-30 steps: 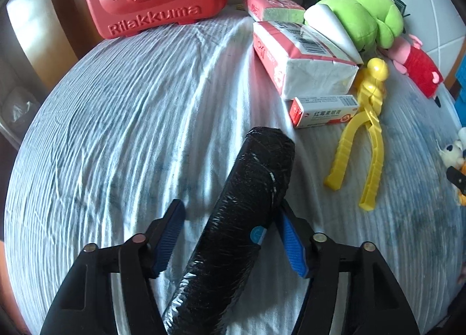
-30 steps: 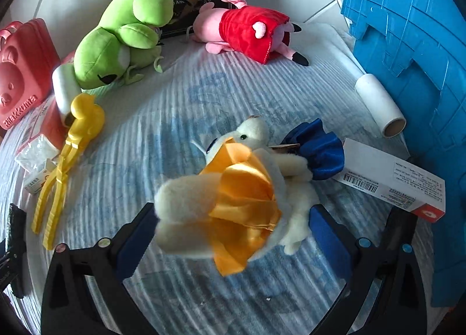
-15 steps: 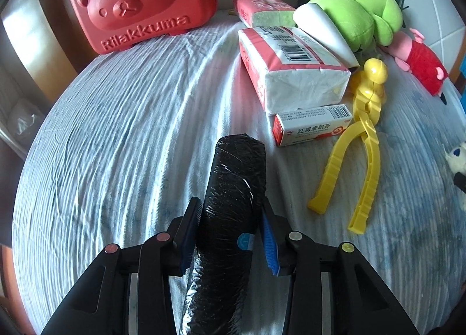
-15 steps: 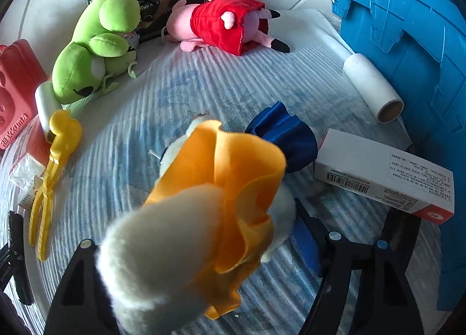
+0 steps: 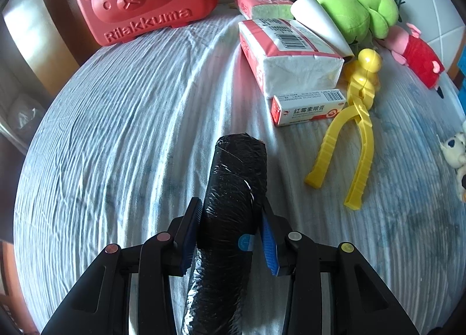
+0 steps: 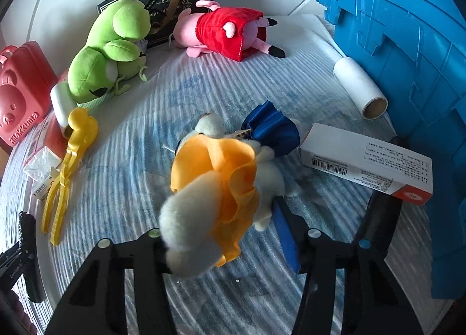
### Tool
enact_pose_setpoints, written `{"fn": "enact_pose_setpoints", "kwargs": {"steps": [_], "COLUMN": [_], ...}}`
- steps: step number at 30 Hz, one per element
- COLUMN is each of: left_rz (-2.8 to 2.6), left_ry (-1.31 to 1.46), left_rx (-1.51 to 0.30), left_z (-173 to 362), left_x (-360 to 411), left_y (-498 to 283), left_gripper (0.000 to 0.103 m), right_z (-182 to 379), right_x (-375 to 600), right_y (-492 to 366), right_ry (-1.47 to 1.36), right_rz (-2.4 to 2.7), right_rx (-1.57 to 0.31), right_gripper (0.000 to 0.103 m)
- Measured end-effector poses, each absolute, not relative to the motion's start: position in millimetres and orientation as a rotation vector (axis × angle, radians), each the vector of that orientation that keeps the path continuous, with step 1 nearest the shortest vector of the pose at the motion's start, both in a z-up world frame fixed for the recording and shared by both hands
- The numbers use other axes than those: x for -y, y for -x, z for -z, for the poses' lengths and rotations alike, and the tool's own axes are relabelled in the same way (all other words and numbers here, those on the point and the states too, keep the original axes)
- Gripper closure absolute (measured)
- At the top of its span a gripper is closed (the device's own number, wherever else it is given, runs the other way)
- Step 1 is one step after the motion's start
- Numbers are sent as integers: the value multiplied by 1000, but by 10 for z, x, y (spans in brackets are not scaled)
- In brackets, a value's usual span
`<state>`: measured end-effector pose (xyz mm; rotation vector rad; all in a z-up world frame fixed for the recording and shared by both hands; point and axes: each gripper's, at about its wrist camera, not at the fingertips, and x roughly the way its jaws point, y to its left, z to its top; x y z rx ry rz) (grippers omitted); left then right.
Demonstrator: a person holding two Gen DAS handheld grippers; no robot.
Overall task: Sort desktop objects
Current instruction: 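Grasp the black rolled bag with the left tool while the right tool grasps the white-orange plush, then lift and carry the black roll with the left tool while the right tool carries the plush to the bin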
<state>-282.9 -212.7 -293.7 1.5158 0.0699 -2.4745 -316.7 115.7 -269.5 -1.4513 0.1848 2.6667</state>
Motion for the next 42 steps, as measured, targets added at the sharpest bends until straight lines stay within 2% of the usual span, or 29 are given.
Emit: {"fn": "enact_pose_setpoints", "kwargs": {"steps": [2, 8, 18, 25, 42], "left_rz": [2479, 2516, 2557, 2618, 2850], "left_ry": [-1504, -1451, -1389, -1286, -1063], "left_rx": [-70, -62, -66, -67, -2], "left_z": [2907, 2705, 2271, 1766, 780], "left_x": [2117, 2053, 1934, 1819, 1557], "left_y": [2788, 2620, 2304, 2136, 1867], "left_gripper": [66, 67, 68, 69, 69], "right_z": [2688, 2576, 2143, 1686, 656], "right_x": [-1160, -1106, -1031, -922, -739], "right_y": [3113, 2912, 2561, 2374, 1867], "right_ry": [1456, 1439, 1388, 1332, 1033], "right_rz": [-2671, -2703, -2803, -2913, -3050], "right_rx": [-191, -172, -135, -90, -98], "right_gripper": [69, 78, 79, 79, 79]}}
